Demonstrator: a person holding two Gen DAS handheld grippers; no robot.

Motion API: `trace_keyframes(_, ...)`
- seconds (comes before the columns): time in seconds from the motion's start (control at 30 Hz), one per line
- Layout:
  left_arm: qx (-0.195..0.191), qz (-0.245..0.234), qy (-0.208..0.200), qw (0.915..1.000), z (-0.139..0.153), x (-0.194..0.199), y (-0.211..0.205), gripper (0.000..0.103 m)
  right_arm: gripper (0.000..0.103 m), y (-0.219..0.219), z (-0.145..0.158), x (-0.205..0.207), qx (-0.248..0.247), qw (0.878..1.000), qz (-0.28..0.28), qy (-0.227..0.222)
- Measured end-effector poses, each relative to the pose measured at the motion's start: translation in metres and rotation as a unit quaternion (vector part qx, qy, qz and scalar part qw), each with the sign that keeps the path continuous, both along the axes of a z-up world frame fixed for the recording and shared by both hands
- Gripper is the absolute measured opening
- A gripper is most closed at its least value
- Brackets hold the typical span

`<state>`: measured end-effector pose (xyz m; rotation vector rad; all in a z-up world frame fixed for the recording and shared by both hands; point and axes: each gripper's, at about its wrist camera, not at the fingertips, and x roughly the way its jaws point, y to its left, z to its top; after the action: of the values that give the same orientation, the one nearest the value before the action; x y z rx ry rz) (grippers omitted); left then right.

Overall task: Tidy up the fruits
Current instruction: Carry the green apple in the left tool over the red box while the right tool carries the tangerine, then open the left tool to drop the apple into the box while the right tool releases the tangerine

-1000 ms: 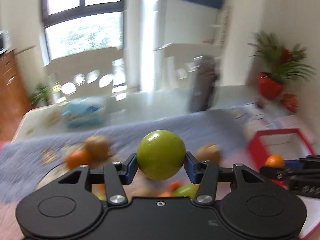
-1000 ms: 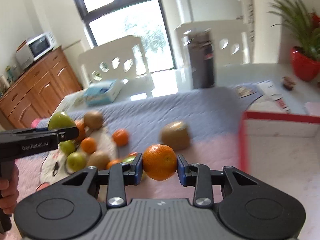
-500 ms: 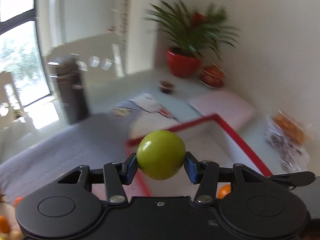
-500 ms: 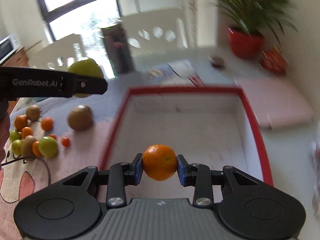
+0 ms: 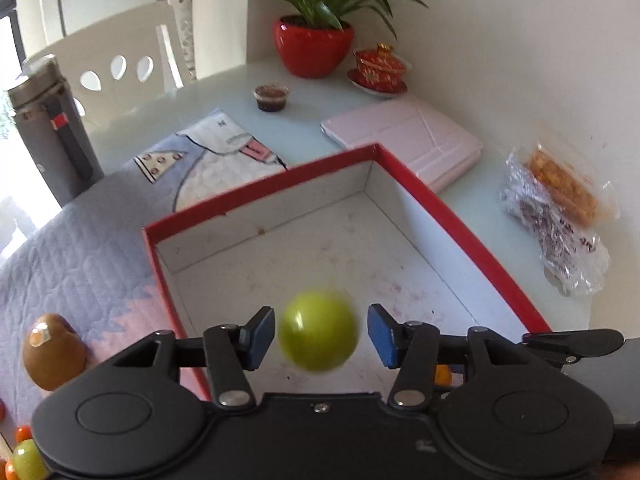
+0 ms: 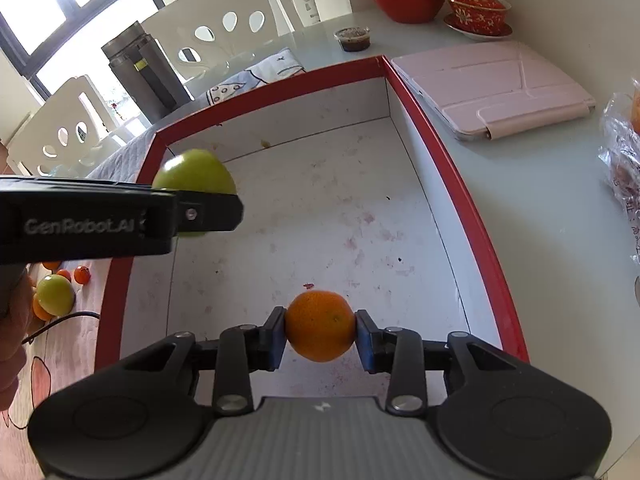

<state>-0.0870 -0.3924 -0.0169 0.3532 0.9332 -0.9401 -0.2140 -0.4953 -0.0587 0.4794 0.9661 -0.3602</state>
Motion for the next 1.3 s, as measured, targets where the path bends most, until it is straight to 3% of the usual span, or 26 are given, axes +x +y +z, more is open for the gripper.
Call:
trace_keyframes(0.03, -0.005, 0.004, -0.003, 1.0000, 0.003, 0.001, 0.002, 0.071, 0.054, -0.001, 0.000, 0.000, -0.002, 1.000, -0.003, 0.003)
trace_keyframes(0.1, 0.004, 0.016, -0.008, 0.9998, 0.006, 0.004, 0.005, 0.075, 0.060, -0.001, 0.003, 0.005, -0.005, 1.000, -0.004, 0.003)
trace_keyframes(0.17, 0.016, 0.025, -0.009, 0.9995, 0.010, 0.008, 0.008, 0.075, 0.061, 0.000, 0.006, 0.007, -0.013, 1.000, -0.005, 0.005)
trace_keyframes(0.33, -0.004, 0.050, -0.021, 0.9985, 0.021, 0.018, 0.033, 0.079, 0.066, 0.001, 0.016, 0.011, -0.017, 1.000, 0.000, 0.002)
trace_keyframes(0.53, -0.008, 0.113, -0.030, 0.9931, 0.036, 0.038, 0.078, 0.080, 0.067, 0.013, 0.032, 0.036, -0.024, 0.999, 0.028, 0.002)
trace_keyframes(0.77, -0.011, 0.204, -0.034, 0.9782, 0.046, 0.060, 0.154, 0.081, 0.072, 0.058, 0.061, 0.086, -0.049, 0.994, 0.100, -0.016)
trace_keyframes(1.0, 0.000, 0.280, -0.029, 0.9596, 0.043, 0.077, 0.235, 0.081, 0.072, 0.134, 0.074, 0.142, -0.053, 0.982, 0.181, -0.027)
trace_keyframes(1.3, 0.002, 0.343, -0.015, 0.9392, 0.044, 0.095, 0.338, 0.081, 0.072, 0.224, 0.081, 0.179, -0.042, 0.970, 0.239, -0.019)
